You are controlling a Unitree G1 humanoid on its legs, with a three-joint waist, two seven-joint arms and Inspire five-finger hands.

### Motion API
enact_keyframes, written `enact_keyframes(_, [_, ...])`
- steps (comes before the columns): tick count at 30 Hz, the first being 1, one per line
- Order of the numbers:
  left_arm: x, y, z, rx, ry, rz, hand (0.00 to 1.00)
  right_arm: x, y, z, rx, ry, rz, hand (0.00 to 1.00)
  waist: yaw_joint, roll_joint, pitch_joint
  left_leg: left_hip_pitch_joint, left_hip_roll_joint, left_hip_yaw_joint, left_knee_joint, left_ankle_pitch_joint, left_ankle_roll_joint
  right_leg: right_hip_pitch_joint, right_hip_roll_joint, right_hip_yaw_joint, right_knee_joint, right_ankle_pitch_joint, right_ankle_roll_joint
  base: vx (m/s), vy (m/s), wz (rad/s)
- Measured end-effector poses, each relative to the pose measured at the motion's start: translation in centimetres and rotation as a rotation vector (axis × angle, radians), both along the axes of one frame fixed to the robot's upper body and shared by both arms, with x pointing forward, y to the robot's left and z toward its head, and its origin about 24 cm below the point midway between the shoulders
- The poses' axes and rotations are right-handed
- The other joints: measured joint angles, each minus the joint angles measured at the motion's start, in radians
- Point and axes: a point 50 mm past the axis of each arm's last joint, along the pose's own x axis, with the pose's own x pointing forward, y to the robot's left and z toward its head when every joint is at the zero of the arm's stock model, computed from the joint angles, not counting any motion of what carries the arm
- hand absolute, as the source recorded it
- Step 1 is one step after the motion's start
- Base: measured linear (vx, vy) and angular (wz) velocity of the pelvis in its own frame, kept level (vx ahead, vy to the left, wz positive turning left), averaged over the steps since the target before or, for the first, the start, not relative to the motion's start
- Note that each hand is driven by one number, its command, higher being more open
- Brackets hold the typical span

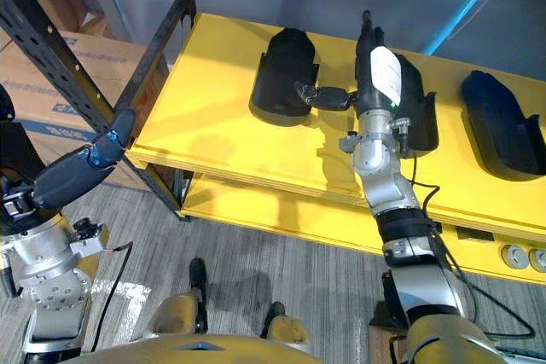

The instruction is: Walk over and take three plastic housings, then place them on the shelf

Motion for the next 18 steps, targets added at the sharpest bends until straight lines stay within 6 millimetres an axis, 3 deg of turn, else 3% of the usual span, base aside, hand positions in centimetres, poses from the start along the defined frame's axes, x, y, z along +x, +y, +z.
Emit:
enact_keyframes(10, [0.5, 0.0, -0.5, -0.013, 0.038, -0.039, 1.0, 1.7, 1.2, 0.7, -0.131, 0.092, 0.063, 1.0, 0.034, 0.003, 0.023, -0.022, 0.008, -0.006, 0.034, -0.023, -0.004, -0.005, 0.005, 0.005, -0.005, -0.002, -0.003, 0.0, 0.001, 0.0])
enact_keyframes(18, [0.7, 0.2, -0.7, -0.034, 0.068, -0.046, 1.0, 1.3, 1.7, 1.4, -0.298, 0.073, 0.178, 1.0, 0.05, -0.026, 0.04, -0.043, 0.012, -0.018, 0.074, -0.048, -0.008, -0.004, 0.008, 0.009, 0.0, 0.0, -0.005, 0.01, -0.002, 0.03])
